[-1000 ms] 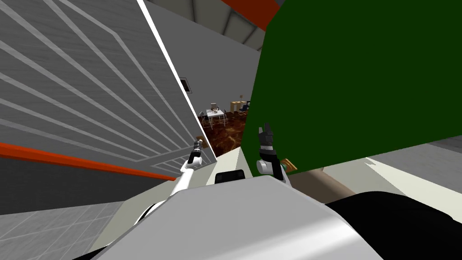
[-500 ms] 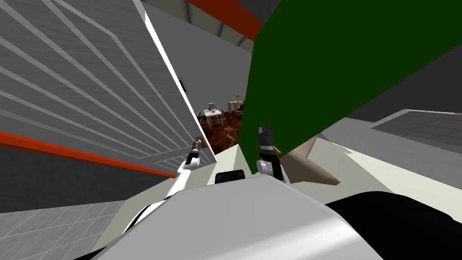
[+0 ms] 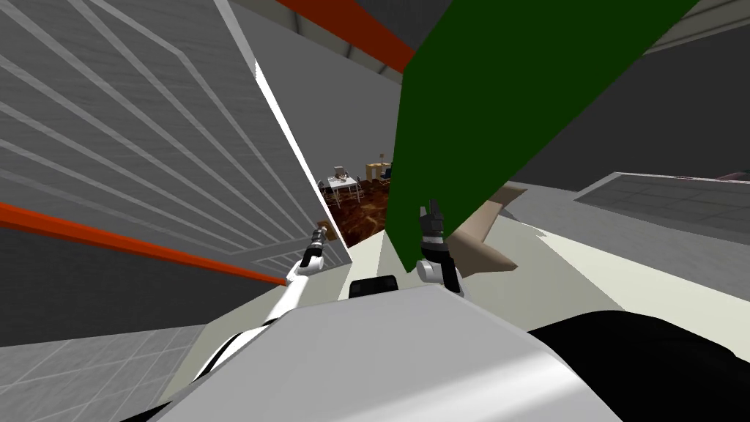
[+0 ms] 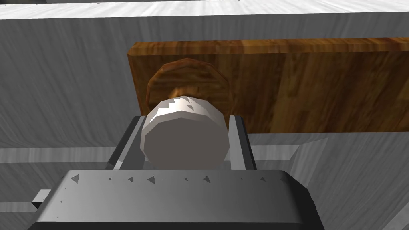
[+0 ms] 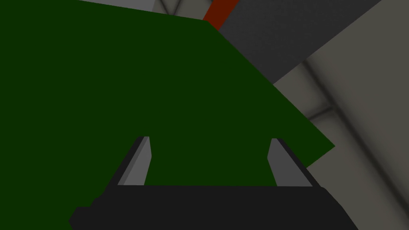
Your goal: Pull the door open
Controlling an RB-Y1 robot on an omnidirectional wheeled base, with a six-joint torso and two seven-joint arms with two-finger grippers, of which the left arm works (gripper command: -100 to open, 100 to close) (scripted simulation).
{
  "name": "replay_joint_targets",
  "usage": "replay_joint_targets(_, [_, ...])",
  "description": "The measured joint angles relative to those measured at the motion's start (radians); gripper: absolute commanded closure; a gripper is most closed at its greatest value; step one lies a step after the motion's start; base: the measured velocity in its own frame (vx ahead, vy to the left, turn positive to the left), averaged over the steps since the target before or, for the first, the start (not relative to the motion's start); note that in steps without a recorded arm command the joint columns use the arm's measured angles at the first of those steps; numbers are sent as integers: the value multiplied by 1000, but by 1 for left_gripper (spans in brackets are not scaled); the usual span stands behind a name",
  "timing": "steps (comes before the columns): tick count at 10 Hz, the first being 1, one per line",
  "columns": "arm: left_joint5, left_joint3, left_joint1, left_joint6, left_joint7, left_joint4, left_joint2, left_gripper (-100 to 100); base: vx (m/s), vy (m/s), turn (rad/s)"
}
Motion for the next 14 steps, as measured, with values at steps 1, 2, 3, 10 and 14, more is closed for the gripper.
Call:
replay_joint_targets(1, [0, -14, 2, -6, 11, 3, 9, 100, -234, 94, -130])
replay_joint_targets(2, [-1, -29, 9, -7, 22, -3, 17, 100, -218, 110, -133])
replay_joint_targets(3, [-1, -42, 14, -6, 32, -8, 23, 100, -261, 95, -136])
replay_joint_targets(10, [-1, -103, 33, -24, 83, -28, 66, 100, -191, 75, -96])
replay_joint_targets(14, [0, -151, 53, -41, 121, -45, 100, 100, -213, 91, -108])
